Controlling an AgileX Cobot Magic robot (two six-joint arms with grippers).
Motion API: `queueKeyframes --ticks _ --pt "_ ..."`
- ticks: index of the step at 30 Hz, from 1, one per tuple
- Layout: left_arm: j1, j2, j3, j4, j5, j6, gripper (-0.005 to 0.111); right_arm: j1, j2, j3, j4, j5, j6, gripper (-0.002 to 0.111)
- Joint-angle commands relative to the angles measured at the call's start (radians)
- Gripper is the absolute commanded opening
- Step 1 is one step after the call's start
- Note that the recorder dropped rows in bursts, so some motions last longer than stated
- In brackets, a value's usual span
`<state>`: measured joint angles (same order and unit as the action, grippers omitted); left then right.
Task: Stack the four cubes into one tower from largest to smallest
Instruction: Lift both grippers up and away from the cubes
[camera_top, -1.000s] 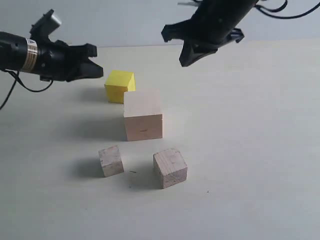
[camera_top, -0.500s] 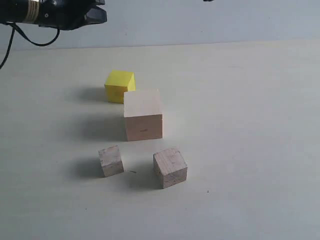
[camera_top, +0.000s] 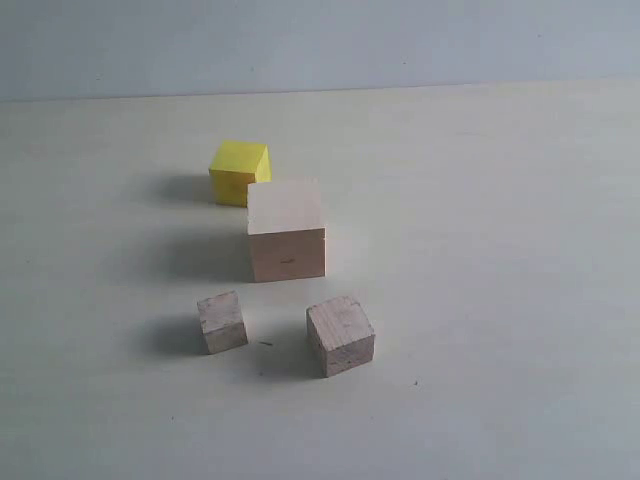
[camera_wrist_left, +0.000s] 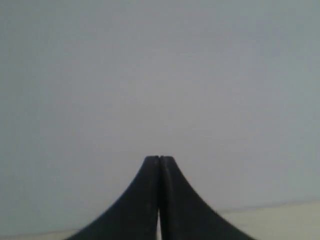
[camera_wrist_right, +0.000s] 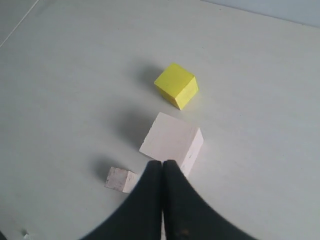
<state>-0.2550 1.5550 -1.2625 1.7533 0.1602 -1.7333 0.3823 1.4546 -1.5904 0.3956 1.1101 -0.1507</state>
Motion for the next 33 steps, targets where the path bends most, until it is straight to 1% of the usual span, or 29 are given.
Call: queueKeyframes --ticks 1,2,4,6,9,10,12,13,15,16,17,19,21,22,24,25,27,30,33 --pt "0.003 -0.032 -0.006 -0.009 0.397 0.110 0.000 0.001 -0.006 0.000 0.043 0.002 0.001 0.000" --pt "0.013 -0.030 -0.006 -0.009 0.462 0.132 0.000 0.001 -0.006 0.000 0.056 0.004 -0.004 0.000" --pt "0.042 -0.021 -0.006 -0.009 0.540 0.179 0.000 0.001 -0.006 0.000 0.078 0.006 -0.014 0.000" --pt "0.077 -0.012 -0.006 -0.085 0.575 0.219 0.000 0.001 -0.006 0.000 0.082 0.009 -0.021 0.000" --pt "0.148 -0.005 -0.006 -0.317 0.577 0.270 0.000 0.001 -0.006 0.000 0.102 0.025 -0.033 0.000" --pt "0.184 -0.003 -0.006 -0.451 0.577 0.296 0.000 0.001 -0.006 0.000 0.104 0.029 -0.033 0.000" --pt "0.230 -0.003 -0.006 -0.679 0.577 0.362 0.000 0.001 -0.006 0.000 0.104 0.039 -0.038 0.000" --pt "0.259 -0.003 -0.006 -0.805 0.570 0.465 0.000 0.001 -0.006 0.000 0.104 0.041 -0.042 0.000" --pt "0.280 -0.003 -0.006 -1.031 0.550 0.694 0.000 0.001 -0.006 0.000 0.104 0.045 -0.049 0.000" --pt "0.280 -0.003 -0.006 -1.175 0.531 0.901 0.000 0.001 -0.006 0.000 0.104 0.045 -0.051 0.000" --pt "0.280 -0.003 -0.006 -1.277 0.521 1.038 0.000 0.001 -0.006 0.000 0.107 0.045 -0.057 0.000" --pt "0.261 -0.005 -0.006 -1.541 0.501 1.371 0.000 0.001 -0.006 0.000 0.125 0.045 -0.075 0.000" --pt "0.237 -0.005 -0.006 -1.753 0.495 1.654 0.000 0.001 -0.006 0.000 0.144 0.045 -0.088 0.000" --pt "0.220 -0.005 -0.006 -1.857 0.490 1.767 0.000 0.001 -0.006 0.000 0.152 0.048 -0.094 0.000" --pt "0.191 -0.005 -0.006 -2.008 0.473 1.886 0.000 0.001 -0.006 0.000 0.154 0.052 -0.095 0.000" --pt "0.178 -0.005 -0.006 -2.056 0.447 1.908 0.000 0.001 -0.006 0.000 0.154 0.056 -0.095 0.000" --pt "0.151 -0.005 -0.011 -2.079 0.394 1.917 0.002 0.001 -0.006 0.000 0.154 0.067 -0.095 0.000" --pt "0.118 0.007 -0.043 -2.077 0.357 1.917 0.017 0.001 -0.006 0.000 0.165 0.091 -0.095 0.000" --pt "0.096 0.044 -0.105 -2.084 0.366 1.917 0.043 0.001 -0.006 0.000 0.203 0.093 -0.114 0.000"
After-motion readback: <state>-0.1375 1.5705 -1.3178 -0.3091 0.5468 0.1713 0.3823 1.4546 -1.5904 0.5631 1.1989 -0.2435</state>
